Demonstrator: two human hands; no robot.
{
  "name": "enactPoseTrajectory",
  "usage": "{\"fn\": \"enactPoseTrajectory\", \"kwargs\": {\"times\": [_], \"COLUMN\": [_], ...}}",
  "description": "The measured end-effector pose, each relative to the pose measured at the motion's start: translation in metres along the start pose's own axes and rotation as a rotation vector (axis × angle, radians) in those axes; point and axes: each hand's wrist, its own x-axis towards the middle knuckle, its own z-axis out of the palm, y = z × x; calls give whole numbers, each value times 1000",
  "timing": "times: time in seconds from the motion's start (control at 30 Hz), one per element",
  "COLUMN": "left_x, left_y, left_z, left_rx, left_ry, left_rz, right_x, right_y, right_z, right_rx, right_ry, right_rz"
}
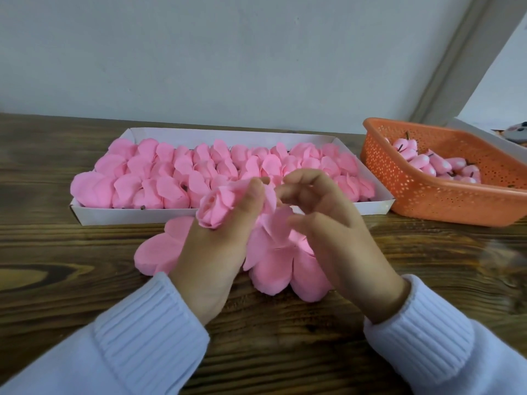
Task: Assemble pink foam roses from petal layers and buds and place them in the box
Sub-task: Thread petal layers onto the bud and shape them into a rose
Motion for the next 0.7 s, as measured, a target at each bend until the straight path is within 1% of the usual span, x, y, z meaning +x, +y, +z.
{"fn": "enactPoseTrajectory", "kwargs": {"times": [0.07,0.1,0.27,0.37,0.43,0.5,0.53,0.6,0.7], "left_x": [0,-1,-5,-7,-6,-5,-4,-2,0], "left_y": [1,2,5,4,3,3,4,7,11], "left_z": [0,0,5,6,5,2,0,-2,-3], "left_rx": [-13,-9,-59,-65,-72,-114,-139,-114,-108], "left_ry": [-21,-33,-49,-33,-52,-131,-208,-390,-545], "left_rz": [-7,2,20,20,32,51,80,154,124], "right_x": [-1,-2,-4,-4,-2,-1,-1,0,0], "right_y": [2,3,2,3,5,4,3,-1,-5], "right_z": [5,7,10,10,10,8,7,3,0], "right_rx": [25,34,-2,104,157,214,249,316,384], "right_ry": [-93,-109,-103,-165,-176,-192,-211,-260,-303], "right_rz": [37,43,51,76,91,124,149,213,301]}}
